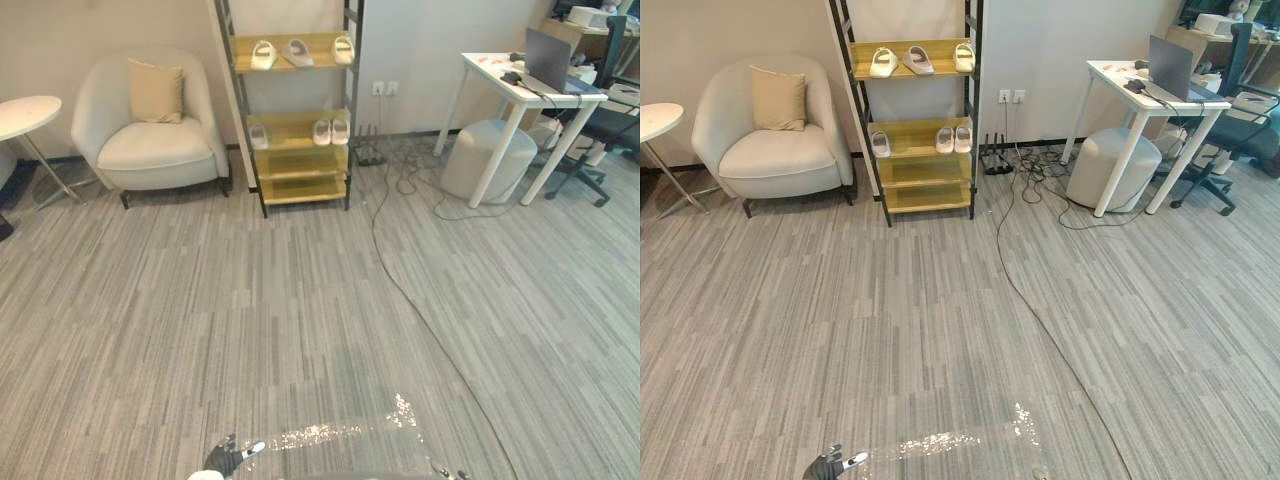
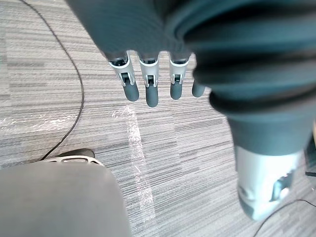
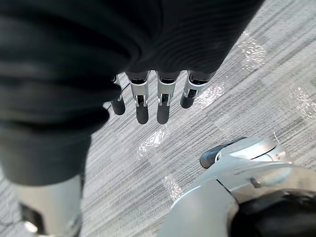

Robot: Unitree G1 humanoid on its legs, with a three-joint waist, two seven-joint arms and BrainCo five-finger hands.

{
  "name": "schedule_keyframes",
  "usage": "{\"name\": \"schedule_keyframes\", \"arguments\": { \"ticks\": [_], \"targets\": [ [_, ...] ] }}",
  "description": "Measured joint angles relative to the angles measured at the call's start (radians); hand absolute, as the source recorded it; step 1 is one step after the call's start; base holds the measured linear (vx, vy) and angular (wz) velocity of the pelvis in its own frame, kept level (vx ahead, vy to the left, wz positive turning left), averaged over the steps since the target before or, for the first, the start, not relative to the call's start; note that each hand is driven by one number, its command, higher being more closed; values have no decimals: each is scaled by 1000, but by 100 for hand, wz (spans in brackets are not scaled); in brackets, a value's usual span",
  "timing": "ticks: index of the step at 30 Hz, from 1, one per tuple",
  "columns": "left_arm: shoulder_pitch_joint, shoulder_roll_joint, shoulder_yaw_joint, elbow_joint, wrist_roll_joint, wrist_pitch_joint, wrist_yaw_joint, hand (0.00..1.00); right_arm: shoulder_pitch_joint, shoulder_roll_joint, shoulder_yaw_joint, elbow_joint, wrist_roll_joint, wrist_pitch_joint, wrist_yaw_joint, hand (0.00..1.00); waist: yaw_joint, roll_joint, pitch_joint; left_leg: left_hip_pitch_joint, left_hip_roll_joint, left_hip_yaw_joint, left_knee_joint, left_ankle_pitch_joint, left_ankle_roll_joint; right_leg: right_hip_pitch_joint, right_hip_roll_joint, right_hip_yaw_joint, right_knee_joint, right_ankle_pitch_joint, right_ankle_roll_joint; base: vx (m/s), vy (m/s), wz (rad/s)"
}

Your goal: Organize the slippers on the shoe rack

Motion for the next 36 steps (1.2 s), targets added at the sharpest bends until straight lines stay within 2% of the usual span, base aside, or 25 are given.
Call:
{"name": "schedule_keyframes", "arguments": {
  "ticks": [10, 13, 22, 24, 25, 26, 27, 28, 30, 31, 32, 33, 34, 35, 36],
  "targets": [
    [-2, 0, -1, 3, 40, -1, 1, 0, -20, 0, 9, 11, -40, -11, 0, 0, 1, -8, 12, 30, 2, -8, -53, 24, -35, 33, 6, -32, -33, 5, -6, 1, -42, 6],
    [-2, 0, -2, 3, 40, -1, 1, 0, -22, -4, 18, 11, -41, -11, 1, 0, 1, -7, 16, 28, 3, -12, -59, 32, -23, 34, 8, -39, -46, 13, -14, -33, -33, 5],
    [-3, 6, -10, 10, 40, 0, 2, 0, -30, -13, 50, 11, -41, -12, 0, 0, 5, -12, 24, 6, 7, -18, -52, 41, -20, 33, 11, -54, -52, 17, -19, -9, -16, 4],
    [-20, 11, -9, 15, 39, 1, 2, 0, -39, -16, 50, 11, -40, -13, 2, 0, 2, -9, 51, -38, 23, -12, 51, -4, -28, 33, 13, -61, -40, 12, -24, -18, -28, 12],
    [-30, 17, -8, 16, 39, 1, 2, 0, -44, -18, 50, 11, -40, -14, 3, 0, 2, -14, 70, -90, 49, 11, 182, -41, -51, 29, 18, -67, -28, 1, -31, -84, -41, 10],
    [-32, 28, -7, 16, 39, 1, 2, 0, -47, -13, 53, 11, -40, -14, 4, 0, 7, -25, 88, -154, 76, 54, 346, -45, -58, 32, 16, -62, -13, -28, -39, -77, -37, 7],
    [-32, 28, -6, 16, 39, 1, 3, 0, -47, -13, 54, 11, -39, -14, 4, 0, 7, -25, 89, -169, 82, 61, 378, -45, -58, 32, 16, -60, -8, -32, -38, -31, -46, -11],
    [-24, 18, 8, 12, 35, 0, 4, 0, -45, -24, 60, 11, -39, -14, 6, 0, 11, -8, 93, -217, 128, 99, 519, -40, -59, 35, 22, -46, 18, -50, -41, 23, -33, -21],
    [-17, 7, 12, 6, 35, 0, 6, 0, -44, -31, 60, 11, -38, -14, 6, 0, 11, 4, 96, -259, 164, 121, 640, -10, -58, 35, 25, -22, 43, -68, -47, 53, -17, -31],
    [-16, 5, 13, 4, 35, 0, 6, 0, -48, -33, 60, 11, -37, -15, 6, 0, 13, 12, 95, -305, 175, 128, 716, 10, -44, 36, 17, -1, 50, -77, -55, 84, 27, -45],
    [-16, -1, 18, 4, 35, -1, 9, 0, -54, -34, 60, 11, -36, -14, 5, 0, 14, 14, 95, -328, 164, 133, 709, -34, -24, 33, -6, 20, 55, -83, -55, 81, 45, -45],
    [-16, -2, 21, 4, 35, -1, 10, 0, -54, -35, 60, 11, -36, -14, 5, 0, 14, 14, 96, -340, 154, 131, 688, -51, -21, 32, -18, 29, 54, -85, -52, 80, 81, -41],
    [-17, -2, 21, 4, 30, -2, 15, 0, -54, -34, 60, 11, -36, -14, 5, 0, 14, 13, 96, -353, 133, 128, 625, -61, -23, 31, -37, 42, 54, -86, -51, 136, 156, -36],
    [-17, -6, 22, 4, 25, -2, 27, 0, -58, -35, 62, 11, -36, -13, 3, 0, 14, 13, 96, -368, 95, 110, 480, -55, -24, 24, -68, 63, 53, -97, -35, 122, 139, -31],
    [-17, -7, 22, 4, 24, -2, 28, 0, -62, -37, 65, 11, -36, -13, 2, 0, 14, 14, 96, -375, 81, 95, 427, -47, -29, 20, -75, 69, 53, -101, -28, 170, 186, -34]
  ]
}}
